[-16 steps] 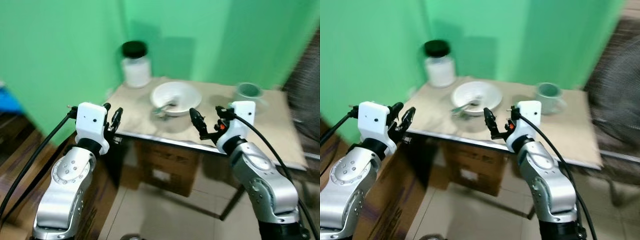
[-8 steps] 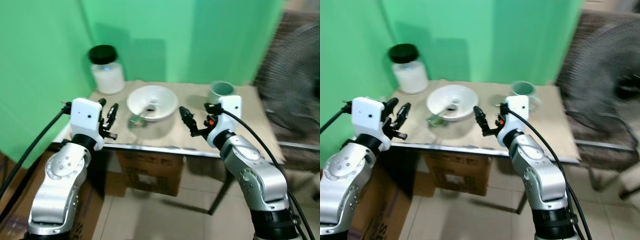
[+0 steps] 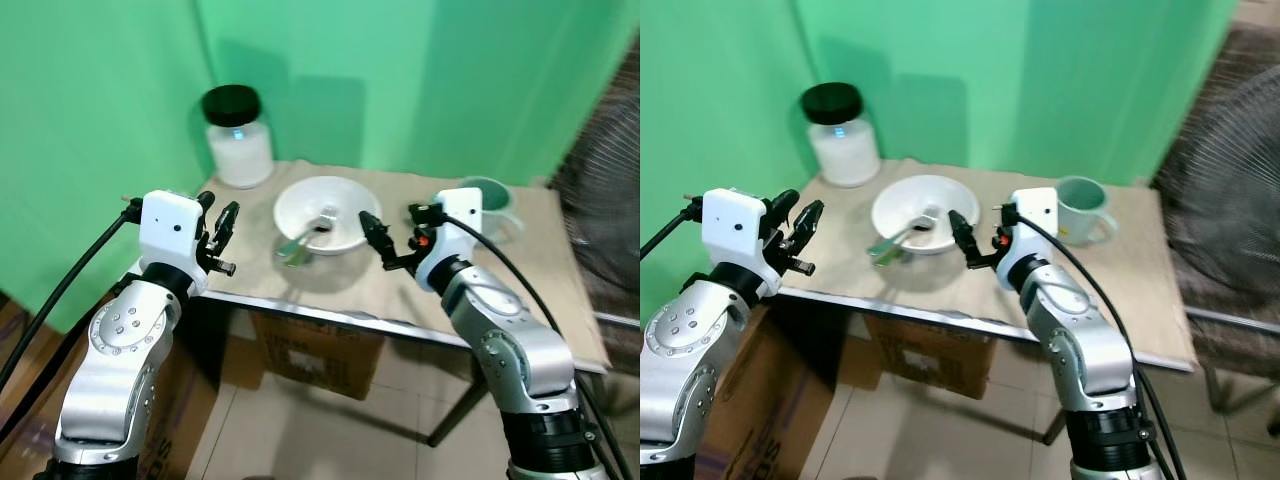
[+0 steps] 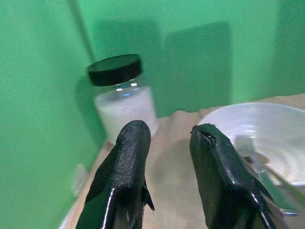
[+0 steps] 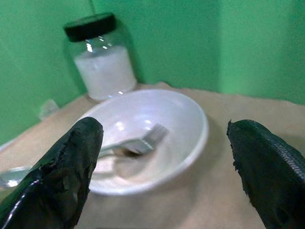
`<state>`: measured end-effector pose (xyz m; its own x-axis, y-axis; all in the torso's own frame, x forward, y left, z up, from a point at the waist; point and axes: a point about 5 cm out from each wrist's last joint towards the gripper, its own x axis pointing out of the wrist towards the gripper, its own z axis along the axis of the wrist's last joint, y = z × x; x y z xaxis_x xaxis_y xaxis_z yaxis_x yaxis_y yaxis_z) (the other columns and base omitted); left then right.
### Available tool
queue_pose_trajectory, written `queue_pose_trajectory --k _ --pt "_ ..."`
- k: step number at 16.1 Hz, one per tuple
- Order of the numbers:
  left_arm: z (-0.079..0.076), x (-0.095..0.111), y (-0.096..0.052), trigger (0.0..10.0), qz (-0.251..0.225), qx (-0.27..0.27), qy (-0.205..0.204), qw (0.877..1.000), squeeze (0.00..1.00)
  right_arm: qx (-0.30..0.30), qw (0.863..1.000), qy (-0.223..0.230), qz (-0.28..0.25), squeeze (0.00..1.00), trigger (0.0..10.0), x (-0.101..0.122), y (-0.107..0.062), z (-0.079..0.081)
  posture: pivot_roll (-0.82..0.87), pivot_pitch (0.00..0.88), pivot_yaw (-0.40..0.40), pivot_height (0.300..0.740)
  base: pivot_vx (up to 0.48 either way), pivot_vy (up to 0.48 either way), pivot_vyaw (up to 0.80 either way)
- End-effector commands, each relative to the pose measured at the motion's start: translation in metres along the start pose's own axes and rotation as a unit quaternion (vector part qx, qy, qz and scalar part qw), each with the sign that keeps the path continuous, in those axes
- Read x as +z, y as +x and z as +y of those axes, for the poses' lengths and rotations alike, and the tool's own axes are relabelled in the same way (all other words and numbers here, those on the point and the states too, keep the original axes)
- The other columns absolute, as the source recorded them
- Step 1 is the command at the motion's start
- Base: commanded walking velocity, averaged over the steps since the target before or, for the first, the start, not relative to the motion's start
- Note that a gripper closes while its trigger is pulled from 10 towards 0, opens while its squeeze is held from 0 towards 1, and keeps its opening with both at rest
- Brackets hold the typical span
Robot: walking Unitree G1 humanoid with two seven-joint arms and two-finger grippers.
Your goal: Setting the table
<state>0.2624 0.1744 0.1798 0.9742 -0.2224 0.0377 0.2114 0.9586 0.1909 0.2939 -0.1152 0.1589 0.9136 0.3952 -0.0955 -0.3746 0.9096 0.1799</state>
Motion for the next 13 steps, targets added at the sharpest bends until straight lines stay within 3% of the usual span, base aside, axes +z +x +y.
queue_pose_trajectory --k 1,13 --pt "0.0002 0.0009 0.0021 10.0 -0.003 -0.003 -0.004 1.0 0.0 0.005 1.0 -0.001 -0.007 0.0 10.0 0.0029 0.0018 0.0019 0.11 0.0 0.035 0.74 0.371 0.0 0.0" --pt "-0.0013 0.0015 0.0038 10.0 -0.006 -0.012 -0.008 1.0 0.0 0.004 1.0 -0.006 -0.003 0.0 10.0 0.0061 0.0017 -0.002 0.1 0.0 0.035 0.74 0.382 0.0 0.0"
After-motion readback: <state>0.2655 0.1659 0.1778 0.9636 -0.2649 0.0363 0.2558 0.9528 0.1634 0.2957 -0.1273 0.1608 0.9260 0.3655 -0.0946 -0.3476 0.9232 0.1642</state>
